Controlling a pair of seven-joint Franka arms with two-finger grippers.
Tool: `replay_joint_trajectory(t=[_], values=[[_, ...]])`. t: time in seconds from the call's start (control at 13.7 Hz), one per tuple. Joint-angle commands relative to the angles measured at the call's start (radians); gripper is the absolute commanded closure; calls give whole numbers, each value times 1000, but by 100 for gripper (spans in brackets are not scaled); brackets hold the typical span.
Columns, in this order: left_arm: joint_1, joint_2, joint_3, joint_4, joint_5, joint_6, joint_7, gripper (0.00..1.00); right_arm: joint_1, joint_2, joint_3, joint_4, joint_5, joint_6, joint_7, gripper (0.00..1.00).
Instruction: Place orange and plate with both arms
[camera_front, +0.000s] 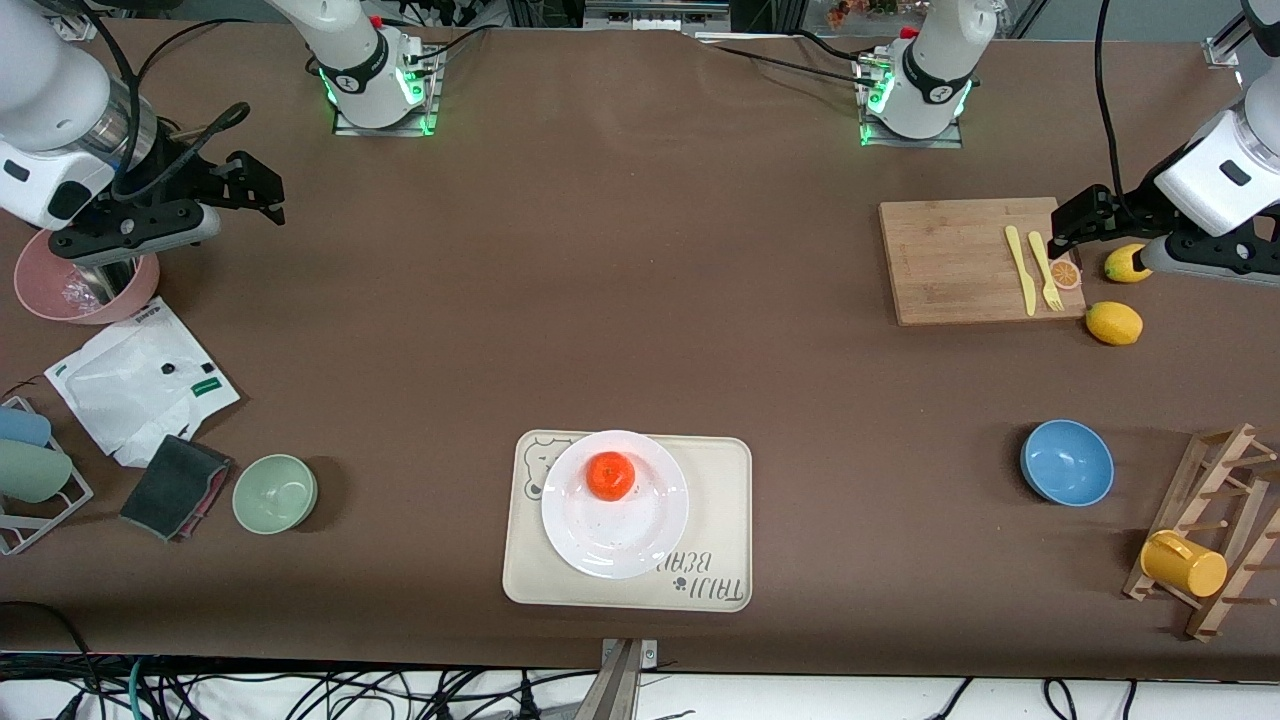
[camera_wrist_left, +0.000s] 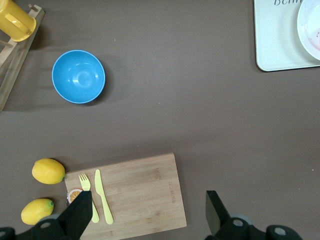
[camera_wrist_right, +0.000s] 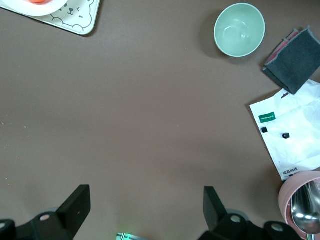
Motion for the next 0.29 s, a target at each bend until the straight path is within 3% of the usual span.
replay_joint_trajectory(t=[0.0,0.22], values=[[-5,-4,6,11,30,-11,15,0,-21,14,4,32,20,-26,7,0],[1,-4,6,11,30,-11,17,0,-23,14,-10,32,18,-26,7,0]])
